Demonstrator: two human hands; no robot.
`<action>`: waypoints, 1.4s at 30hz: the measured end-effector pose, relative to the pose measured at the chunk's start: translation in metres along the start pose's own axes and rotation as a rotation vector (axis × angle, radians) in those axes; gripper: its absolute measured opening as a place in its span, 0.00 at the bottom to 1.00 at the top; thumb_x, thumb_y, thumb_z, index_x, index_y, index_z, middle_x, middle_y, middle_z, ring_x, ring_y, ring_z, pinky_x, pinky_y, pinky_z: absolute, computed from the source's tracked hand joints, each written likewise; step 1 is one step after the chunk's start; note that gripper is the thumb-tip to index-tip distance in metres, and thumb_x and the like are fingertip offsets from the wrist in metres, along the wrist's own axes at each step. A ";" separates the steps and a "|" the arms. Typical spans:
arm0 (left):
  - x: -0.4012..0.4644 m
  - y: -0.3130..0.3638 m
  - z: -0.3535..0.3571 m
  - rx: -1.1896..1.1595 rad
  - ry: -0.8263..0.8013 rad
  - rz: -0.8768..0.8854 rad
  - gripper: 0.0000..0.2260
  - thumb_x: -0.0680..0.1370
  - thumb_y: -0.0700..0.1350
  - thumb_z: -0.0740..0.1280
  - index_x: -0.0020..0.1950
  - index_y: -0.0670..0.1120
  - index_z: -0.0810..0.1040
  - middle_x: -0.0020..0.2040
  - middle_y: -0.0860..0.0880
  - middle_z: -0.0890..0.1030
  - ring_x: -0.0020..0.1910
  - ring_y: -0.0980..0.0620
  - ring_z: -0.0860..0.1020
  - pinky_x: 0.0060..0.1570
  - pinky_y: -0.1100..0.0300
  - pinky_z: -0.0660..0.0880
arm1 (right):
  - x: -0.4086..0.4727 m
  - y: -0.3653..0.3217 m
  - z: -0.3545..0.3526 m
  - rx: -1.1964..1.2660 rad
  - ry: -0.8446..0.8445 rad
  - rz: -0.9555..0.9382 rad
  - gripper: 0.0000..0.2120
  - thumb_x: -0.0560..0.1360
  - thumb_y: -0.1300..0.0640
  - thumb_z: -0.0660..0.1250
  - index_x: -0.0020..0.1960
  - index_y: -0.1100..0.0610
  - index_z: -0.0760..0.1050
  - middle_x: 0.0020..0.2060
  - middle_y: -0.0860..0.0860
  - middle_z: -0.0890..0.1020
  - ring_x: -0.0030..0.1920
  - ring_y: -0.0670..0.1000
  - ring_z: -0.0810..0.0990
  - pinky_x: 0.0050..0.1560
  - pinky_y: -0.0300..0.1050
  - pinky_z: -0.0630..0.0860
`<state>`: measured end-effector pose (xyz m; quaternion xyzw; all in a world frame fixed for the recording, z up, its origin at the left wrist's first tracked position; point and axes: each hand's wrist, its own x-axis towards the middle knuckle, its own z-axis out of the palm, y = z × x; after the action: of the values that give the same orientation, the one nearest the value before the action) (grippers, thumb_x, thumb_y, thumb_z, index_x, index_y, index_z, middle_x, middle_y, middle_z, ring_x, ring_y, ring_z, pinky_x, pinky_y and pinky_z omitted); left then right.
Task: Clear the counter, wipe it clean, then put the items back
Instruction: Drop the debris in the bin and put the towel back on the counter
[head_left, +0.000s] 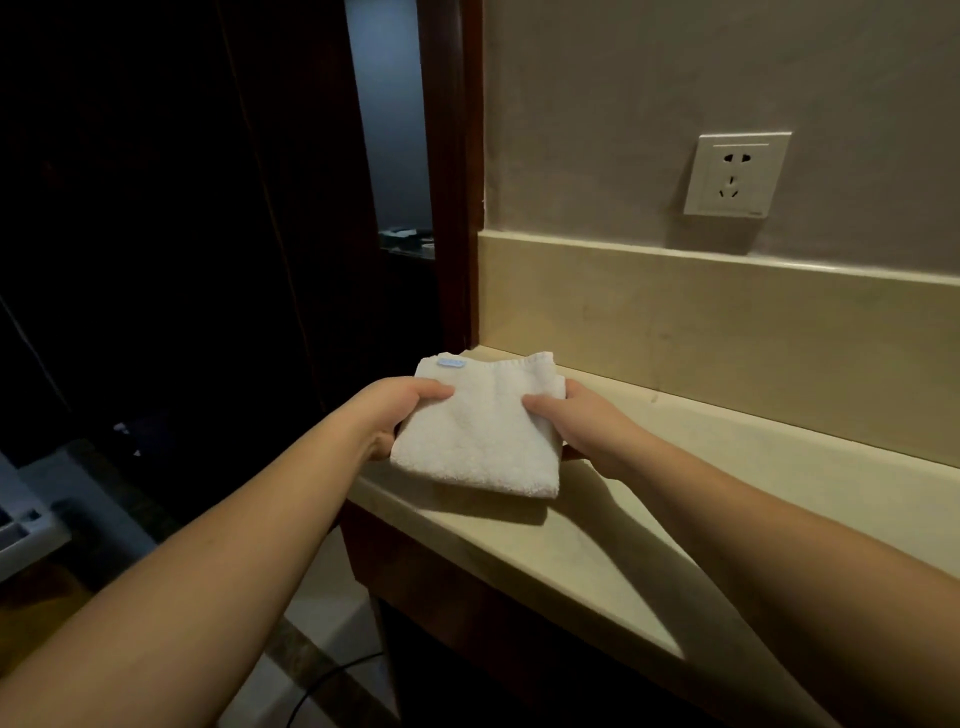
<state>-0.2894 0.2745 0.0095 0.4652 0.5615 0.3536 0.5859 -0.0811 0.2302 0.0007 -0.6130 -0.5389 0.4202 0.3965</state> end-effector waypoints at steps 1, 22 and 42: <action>0.012 0.004 -0.003 0.014 -0.011 -0.006 0.13 0.75 0.44 0.71 0.58 0.42 0.77 0.50 0.42 0.83 0.48 0.42 0.83 0.40 0.51 0.79 | 0.010 -0.001 0.004 -0.007 0.029 0.013 0.19 0.78 0.51 0.62 0.67 0.54 0.68 0.55 0.51 0.80 0.51 0.53 0.80 0.53 0.52 0.79; 0.160 -0.005 -0.034 0.931 -0.037 0.715 0.17 0.80 0.52 0.62 0.69 0.50 0.73 0.69 0.53 0.69 0.66 0.53 0.67 0.63 0.59 0.65 | 0.083 0.000 0.054 -0.786 0.210 -0.085 0.26 0.80 0.41 0.57 0.74 0.50 0.62 0.75 0.49 0.61 0.73 0.51 0.61 0.70 0.47 0.59; 0.195 0.007 -0.027 1.127 -0.132 0.740 0.20 0.82 0.55 0.55 0.73 0.52 0.68 0.73 0.52 0.69 0.70 0.51 0.67 0.66 0.51 0.67 | 0.113 -0.001 0.060 -0.892 0.162 0.104 0.29 0.81 0.40 0.49 0.78 0.53 0.54 0.78 0.52 0.53 0.75 0.55 0.58 0.72 0.50 0.57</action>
<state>-0.2925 0.4636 -0.0468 0.8817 0.4270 0.1549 0.1275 -0.1303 0.3450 -0.0287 -0.7809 -0.6030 0.1170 0.1133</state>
